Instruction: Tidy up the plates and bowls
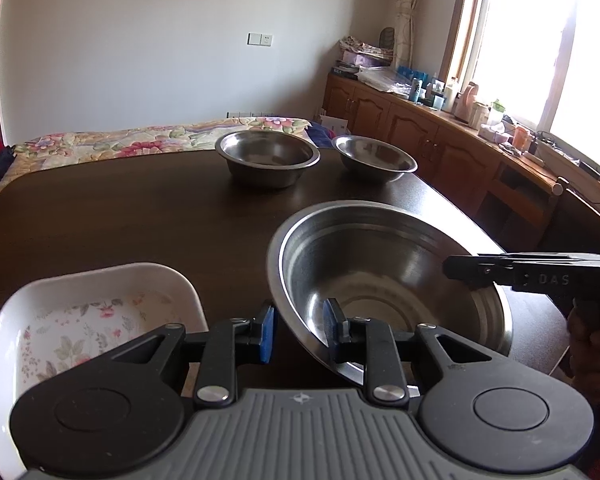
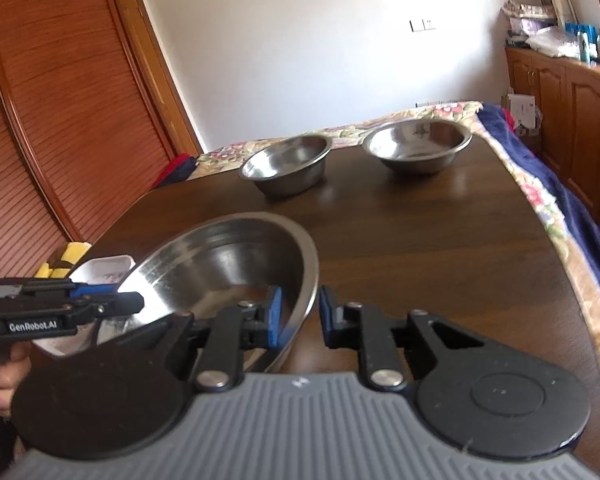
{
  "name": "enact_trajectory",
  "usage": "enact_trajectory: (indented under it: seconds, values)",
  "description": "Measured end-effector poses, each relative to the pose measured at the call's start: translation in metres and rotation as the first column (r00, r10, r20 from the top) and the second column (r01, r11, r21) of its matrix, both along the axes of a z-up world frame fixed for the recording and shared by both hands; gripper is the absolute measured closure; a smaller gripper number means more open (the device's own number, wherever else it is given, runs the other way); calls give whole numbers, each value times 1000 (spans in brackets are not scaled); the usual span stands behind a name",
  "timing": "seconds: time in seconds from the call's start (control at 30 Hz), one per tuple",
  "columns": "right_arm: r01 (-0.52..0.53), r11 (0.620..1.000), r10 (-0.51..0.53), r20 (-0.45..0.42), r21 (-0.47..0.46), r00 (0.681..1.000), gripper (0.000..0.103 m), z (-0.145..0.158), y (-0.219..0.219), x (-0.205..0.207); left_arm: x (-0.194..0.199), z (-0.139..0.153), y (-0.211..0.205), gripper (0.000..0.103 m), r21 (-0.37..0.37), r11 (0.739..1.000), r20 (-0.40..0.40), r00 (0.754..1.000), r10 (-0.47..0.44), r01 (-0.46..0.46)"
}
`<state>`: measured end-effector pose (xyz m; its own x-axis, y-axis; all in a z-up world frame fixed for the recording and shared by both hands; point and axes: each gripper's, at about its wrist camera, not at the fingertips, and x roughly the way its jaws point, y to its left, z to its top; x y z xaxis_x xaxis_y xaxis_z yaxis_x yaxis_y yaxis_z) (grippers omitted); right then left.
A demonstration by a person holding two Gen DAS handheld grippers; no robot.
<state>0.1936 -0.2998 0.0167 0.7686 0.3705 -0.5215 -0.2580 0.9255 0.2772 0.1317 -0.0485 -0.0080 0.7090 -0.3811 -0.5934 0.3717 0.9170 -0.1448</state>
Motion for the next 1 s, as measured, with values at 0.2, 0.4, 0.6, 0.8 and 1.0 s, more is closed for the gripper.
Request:
enact_trajectory:
  seconds: [0.2, 0.4, 0.6, 0.8, 1.0]
  values:
    - [16, 998, -14, 41, -60, 999, 77, 19, -10, 7, 11, 9, 10, 65, 8, 999, 33, 999, 34, -34]
    - [15, 994, -6, 89, -104, 996, 76, 41, -17, 25, 26, 25, 15, 60, 36, 998, 81, 995, 56, -59]
    - [-17, 987, 39, 133, -160, 990, 75, 58, -15, 56, 46, 44, 14, 47, 65, 994, 145, 987, 75, -85]
    - [-63, 981, 90, 136, -185, 987, 70, 59, -5, 92, 72, 54, 9, 31, 80, 991, 183, 979, 90, -106]
    - [-101, 974, 128, 125, -203, 984, 53, 53, 7, 120, 92, 52, 3, 19, 111, 987, 198, 975, 96, -120]
